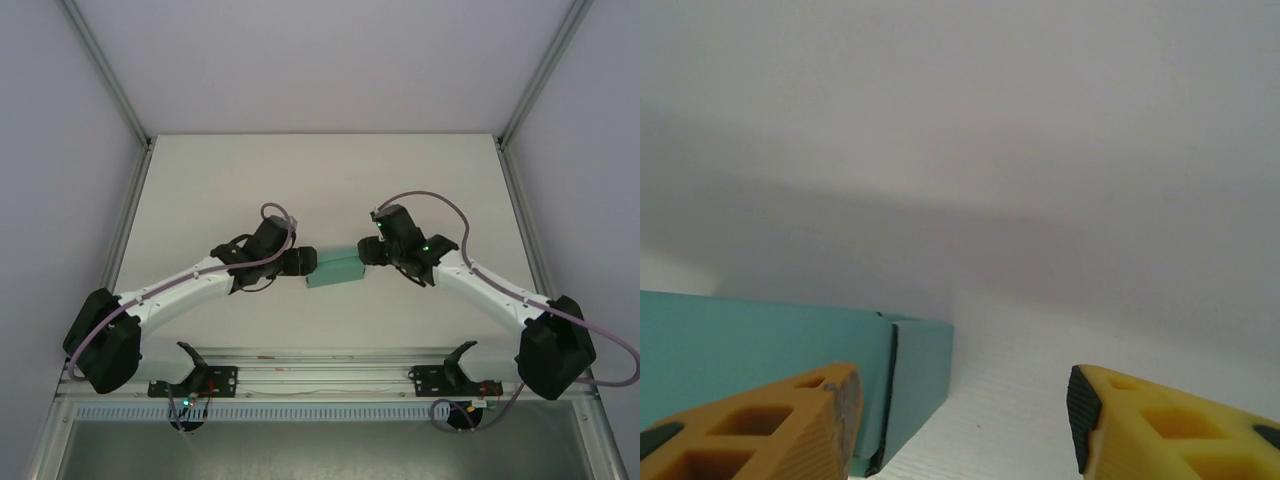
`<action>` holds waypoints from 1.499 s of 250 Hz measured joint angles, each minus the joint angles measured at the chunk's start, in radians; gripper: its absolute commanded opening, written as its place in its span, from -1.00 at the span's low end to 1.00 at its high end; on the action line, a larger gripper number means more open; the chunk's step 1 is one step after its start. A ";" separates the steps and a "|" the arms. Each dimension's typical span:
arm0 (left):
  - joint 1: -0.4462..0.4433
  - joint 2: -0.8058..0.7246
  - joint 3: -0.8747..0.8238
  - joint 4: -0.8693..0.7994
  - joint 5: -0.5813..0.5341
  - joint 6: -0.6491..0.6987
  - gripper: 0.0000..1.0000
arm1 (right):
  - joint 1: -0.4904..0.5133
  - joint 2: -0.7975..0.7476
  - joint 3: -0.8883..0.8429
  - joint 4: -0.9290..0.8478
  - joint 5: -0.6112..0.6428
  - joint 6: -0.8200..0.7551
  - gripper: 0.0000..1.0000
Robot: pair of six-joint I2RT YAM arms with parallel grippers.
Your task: Assemble paper box
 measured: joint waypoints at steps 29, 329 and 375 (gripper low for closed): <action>0.000 0.000 -0.018 0.024 0.020 -0.005 0.18 | -0.001 0.017 0.000 -0.003 -0.021 0.005 0.05; 0.057 0.063 -0.072 0.185 -0.041 -0.177 -0.51 | -0.042 0.202 0.058 0.120 -0.210 0.150 -1.00; 0.058 0.010 -0.092 0.180 -0.026 -0.177 -0.33 | -0.042 0.170 0.024 0.134 -0.222 0.151 -1.00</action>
